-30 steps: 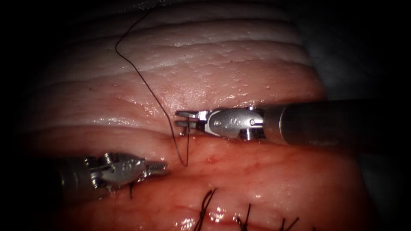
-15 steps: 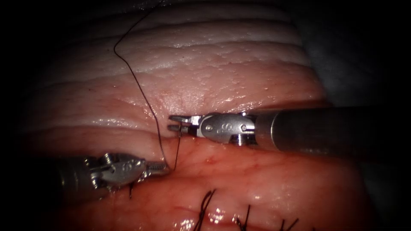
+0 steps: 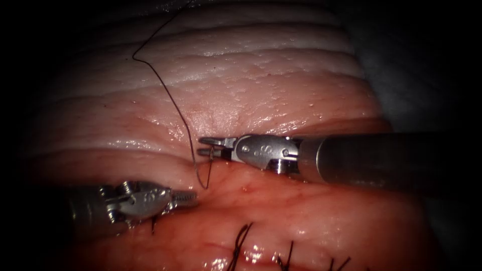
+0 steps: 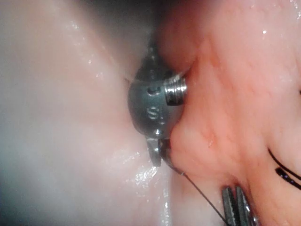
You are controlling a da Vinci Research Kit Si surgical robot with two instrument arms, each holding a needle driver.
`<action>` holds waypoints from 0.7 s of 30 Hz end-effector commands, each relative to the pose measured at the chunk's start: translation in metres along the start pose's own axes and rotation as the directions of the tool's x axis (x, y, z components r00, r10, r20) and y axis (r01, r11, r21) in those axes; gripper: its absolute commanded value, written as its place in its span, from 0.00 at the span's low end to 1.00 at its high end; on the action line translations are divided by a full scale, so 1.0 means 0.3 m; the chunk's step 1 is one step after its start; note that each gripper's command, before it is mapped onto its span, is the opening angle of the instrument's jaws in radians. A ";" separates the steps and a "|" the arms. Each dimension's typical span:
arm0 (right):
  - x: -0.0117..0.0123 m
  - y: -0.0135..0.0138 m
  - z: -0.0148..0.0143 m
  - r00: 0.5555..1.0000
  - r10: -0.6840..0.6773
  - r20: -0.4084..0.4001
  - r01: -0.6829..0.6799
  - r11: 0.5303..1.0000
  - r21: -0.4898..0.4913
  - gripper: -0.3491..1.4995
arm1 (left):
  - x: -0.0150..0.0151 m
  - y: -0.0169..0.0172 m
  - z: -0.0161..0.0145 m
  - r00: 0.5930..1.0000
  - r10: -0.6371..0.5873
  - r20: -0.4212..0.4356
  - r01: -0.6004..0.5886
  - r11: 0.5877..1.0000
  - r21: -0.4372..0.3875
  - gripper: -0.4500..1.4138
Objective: Wound Closure
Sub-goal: Pass needle through skin above incision with right grasper
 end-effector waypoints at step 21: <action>0.0229 0.0090 -0.0153 0.953 0.030 -0.300 -0.107 0.964 -0.242 0.00 | 0.004 -0.002 0.002 1.000 0.006 -0.001 -0.006 1.000 -0.006 0.14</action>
